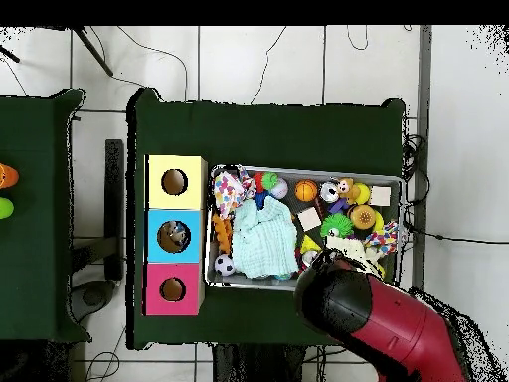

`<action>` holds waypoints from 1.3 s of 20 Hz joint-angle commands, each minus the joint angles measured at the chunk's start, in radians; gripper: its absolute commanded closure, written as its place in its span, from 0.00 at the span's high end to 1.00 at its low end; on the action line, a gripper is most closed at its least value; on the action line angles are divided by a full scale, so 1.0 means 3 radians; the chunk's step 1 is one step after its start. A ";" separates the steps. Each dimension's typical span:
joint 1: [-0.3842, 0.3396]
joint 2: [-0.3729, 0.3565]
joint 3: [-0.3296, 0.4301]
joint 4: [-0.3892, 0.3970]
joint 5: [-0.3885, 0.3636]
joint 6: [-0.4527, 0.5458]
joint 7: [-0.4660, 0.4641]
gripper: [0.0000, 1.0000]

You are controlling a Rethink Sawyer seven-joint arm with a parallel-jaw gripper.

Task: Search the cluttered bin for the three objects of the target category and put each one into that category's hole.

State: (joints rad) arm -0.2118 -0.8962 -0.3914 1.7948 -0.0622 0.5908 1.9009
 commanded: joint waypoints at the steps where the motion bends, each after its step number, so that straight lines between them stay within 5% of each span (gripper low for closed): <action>1: 0.0119 -0.0069 0.0419 0.0110 0.0133 0.0738 0.0174 0.00; 12: 0.0451 0.0460 0.0394 -0.0237 0.0035 0.0700 0.0483 0.00; 19: 0.0672 0.0954 0.0271 -0.0334 0.0059 0.0226 0.0806 0.00; 23: 0.0591 0.1306 0.0345 -0.0383 0.0152 -0.0286 0.0853 0.00; 26: 0.0540 0.1448 0.0374 -0.0506 0.0227 -0.0344 0.0797 0.00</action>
State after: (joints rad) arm -0.0201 -0.6443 -0.3641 1.7005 -0.0449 0.6115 1.9010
